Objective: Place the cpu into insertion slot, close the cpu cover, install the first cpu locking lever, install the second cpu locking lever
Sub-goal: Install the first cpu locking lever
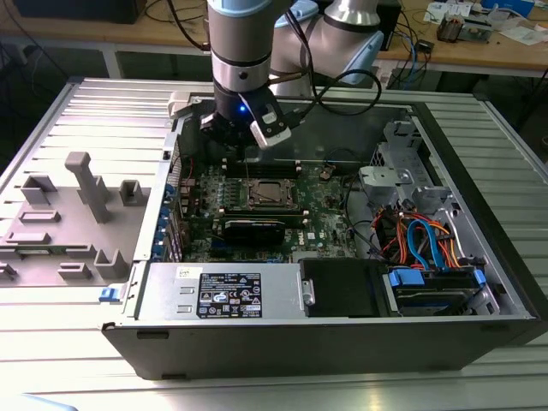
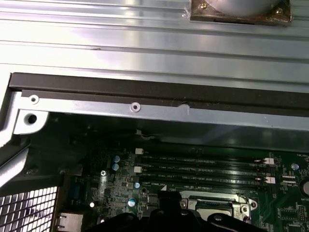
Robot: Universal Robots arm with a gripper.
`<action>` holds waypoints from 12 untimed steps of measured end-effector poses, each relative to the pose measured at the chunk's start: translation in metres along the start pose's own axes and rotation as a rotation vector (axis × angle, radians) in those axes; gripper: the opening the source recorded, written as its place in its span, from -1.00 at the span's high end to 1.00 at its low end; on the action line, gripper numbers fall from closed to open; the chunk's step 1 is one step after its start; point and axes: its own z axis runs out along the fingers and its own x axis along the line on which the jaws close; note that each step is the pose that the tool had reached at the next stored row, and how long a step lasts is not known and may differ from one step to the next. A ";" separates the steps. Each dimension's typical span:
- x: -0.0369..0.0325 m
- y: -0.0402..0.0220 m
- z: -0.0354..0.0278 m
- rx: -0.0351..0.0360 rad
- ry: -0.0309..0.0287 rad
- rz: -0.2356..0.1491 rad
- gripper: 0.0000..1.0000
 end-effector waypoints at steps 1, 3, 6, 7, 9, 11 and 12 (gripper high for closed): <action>0.0000 0.0000 0.0000 0.0000 -0.0003 0.000 0.79; -0.0002 -0.0001 0.0001 0.0006 -0.0077 -0.002 0.79; -0.0002 -0.0003 0.0008 0.0028 -0.0309 -0.007 0.79; -0.0007 -0.0005 0.0012 0.0047 -0.0403 -0.010 0.79; -0.0013 -0.0006 0.0016 0.0066 -0.0456 -0.011 0.79; -0.0048 -0.0010 0.0022 0.0080 -0.0481 -0.011 0.79; -0.0057 -0.0011 0.0023 0.0081 -0.0480 -0.011 0.79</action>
